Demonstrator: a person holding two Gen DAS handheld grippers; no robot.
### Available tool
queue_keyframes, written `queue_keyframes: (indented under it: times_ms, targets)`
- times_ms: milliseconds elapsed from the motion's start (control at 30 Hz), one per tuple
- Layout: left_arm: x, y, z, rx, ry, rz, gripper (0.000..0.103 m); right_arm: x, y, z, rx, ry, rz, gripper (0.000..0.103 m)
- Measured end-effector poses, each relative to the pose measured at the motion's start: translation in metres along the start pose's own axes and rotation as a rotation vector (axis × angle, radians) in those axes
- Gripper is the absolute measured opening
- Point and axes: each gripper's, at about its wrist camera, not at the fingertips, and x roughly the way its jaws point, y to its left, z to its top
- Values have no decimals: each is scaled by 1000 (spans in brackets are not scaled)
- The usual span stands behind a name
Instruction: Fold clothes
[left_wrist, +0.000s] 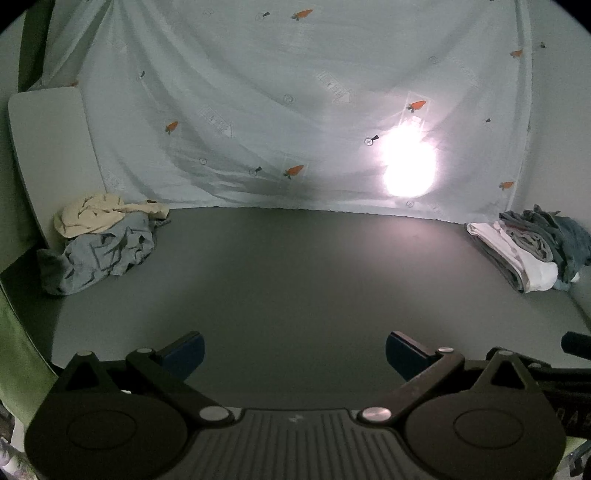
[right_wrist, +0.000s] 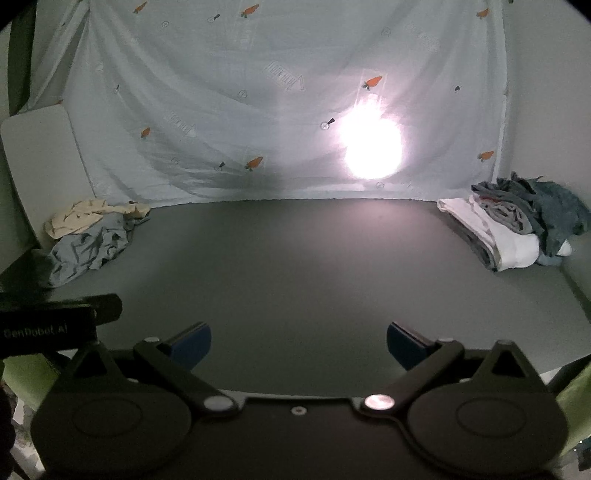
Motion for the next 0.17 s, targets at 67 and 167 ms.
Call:
queue_keyframes:
  times_ms: [67,167]
  targets:
    - [-2,3,0,-5,-3,-2,103,-1,1,0,0,-1,0,103]
    - [-3,8,0,-15,-5,-3,103,-2,4,0,-3,-4,0,103]
